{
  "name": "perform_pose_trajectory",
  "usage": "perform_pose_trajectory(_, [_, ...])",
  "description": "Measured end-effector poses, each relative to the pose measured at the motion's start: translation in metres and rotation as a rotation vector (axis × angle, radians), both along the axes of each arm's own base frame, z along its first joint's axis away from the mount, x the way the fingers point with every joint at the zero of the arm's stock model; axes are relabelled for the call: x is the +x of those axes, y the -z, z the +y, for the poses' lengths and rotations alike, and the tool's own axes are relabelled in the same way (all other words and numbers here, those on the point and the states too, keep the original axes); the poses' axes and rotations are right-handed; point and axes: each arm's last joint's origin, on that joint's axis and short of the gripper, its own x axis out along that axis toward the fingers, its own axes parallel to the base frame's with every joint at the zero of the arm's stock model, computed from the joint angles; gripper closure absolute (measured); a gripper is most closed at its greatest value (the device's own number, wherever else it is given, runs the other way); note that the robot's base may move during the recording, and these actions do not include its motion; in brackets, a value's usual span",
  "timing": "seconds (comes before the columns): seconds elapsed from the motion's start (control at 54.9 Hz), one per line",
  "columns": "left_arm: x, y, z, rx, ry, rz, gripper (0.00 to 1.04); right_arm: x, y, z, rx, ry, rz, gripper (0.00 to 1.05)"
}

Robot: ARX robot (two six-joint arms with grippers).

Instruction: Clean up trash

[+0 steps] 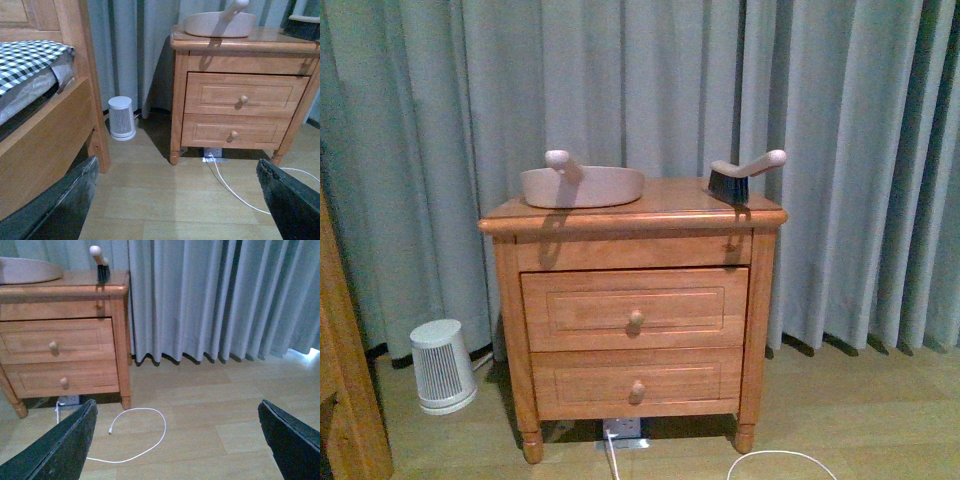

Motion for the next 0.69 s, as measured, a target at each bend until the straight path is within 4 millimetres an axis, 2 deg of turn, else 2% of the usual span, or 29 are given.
perform_pose_trajectory(0.692, [0.0000, 0.0000, 0.0000, 0.000, 0.000, 0.000, 0.08, 0.0000, 0.0000, 0.0000, 0.000, 0.000, 0.000, 0.07])
